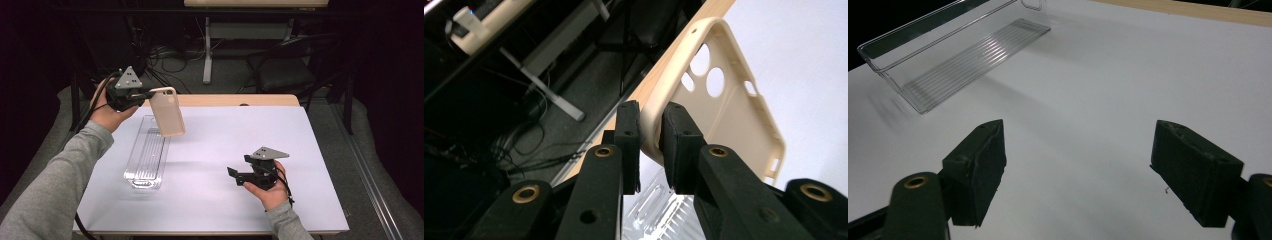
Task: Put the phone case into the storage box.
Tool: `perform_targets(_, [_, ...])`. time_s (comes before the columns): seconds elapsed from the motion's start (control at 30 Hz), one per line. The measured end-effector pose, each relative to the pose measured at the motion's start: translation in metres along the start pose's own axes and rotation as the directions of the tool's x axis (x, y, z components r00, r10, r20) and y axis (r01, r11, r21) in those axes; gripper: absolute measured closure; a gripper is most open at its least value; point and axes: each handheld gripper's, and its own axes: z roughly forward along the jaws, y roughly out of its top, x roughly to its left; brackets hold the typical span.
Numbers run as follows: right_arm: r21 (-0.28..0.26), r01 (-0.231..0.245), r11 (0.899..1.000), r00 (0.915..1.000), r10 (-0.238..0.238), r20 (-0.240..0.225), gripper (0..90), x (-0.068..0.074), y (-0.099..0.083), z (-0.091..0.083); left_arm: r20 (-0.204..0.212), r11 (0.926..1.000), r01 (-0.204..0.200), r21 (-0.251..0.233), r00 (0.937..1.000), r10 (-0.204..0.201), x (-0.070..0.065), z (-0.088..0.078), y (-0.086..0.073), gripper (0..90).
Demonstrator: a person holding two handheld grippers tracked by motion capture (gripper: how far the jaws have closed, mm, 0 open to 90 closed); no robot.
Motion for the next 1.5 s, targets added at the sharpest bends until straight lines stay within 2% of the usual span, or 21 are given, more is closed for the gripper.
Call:
perform_targets(0.1, [0.000,-0.001,1.000,1.0000,0.001,0.001,21.7,0.000,0.000,0.000,-0.011,0.9999,-0.010,0.011,0.9999,0.011,0.004,0.002,-0.003,78.9])
perform_targets(0.33, [-0.002,-0.001,1.000,1.0000,0.001,0.005,21.7,0.000,-0.001,0.001,-0.032,0.9978,-0.066,0.010,0.9973,0.066,0.009,0.005,-0.011,79.0])
perform_targets(0.73, [-0.006,0.008,1.000,0.9999,-0.008,0.009,21.5,0.000,-0.001,0.000,-0.119,0.9889,-0.148,-0.006,0.9820,0.146,0.015,0.006,-0.024,79.0])
perform_targets(0.9, [-0.005,0.018,1.000,0.9997,-0.018,0.019,18.7,0.000,-0.001,0.000,-0.150,0.9875,-0.157,-0.010,0.9767,0.154,0.018,0.007,-0.033,79.0])
perform_targets(1.03, [-0.007,0.005,1.000,0.9998,-0.005,0.018,15.2,0.000,-0.001,-0.001,-0.172,0.9854,-0.170,-0.003,0.9708,0.167,0.022,0.009,-0.039,79.0])
perform_targets(1.17, [-0.019,-0.006,1.000,0.9996,0.007,0.029,14.7,-0.002,-0.001,-0.002,-0.186,0.9851,-0.172,-0.008,0.9682,0.167,0.024,0.012,-0.045,79.0])
perform_targets(1.2, [-0.023,-0.011,1.000,0.9990,0.012,0.043,14.3,-0.002,-0.001,-0.002,-0.188,0.9849,-0.173,-0.007,0.9675,0.169,0.025,0.013,-0.047,79.0])
perform_targets(1.3, [-0.023,0.016,1.000,0.9972,-0.014,0.074,11.5,-0.003,-0.004,-0.002,-0.198,0.9846,-0.175,-0.006,0.9653,0.170,0.025,0.016,-0.051,79.0])
perform_targets(1.37, [-0.017,0.031,0.999,0.9967,-0.029,0.075,7.0,-0.002,-0.005,-0.002,-0.206,0.9831,-0.183,-0.002,0.9622,0.179,0.025,0.018,-0.053,79.0])
perform_targets(1.5, [-0.028,0.020,0.999,0.9971,-0.018,0.074,4.9,-0.003,-0.005,-0.002,-0.215,0.9812,-0.193,-0.001,0.9582,0.188,0.025,0.024,-0.056,79.0])
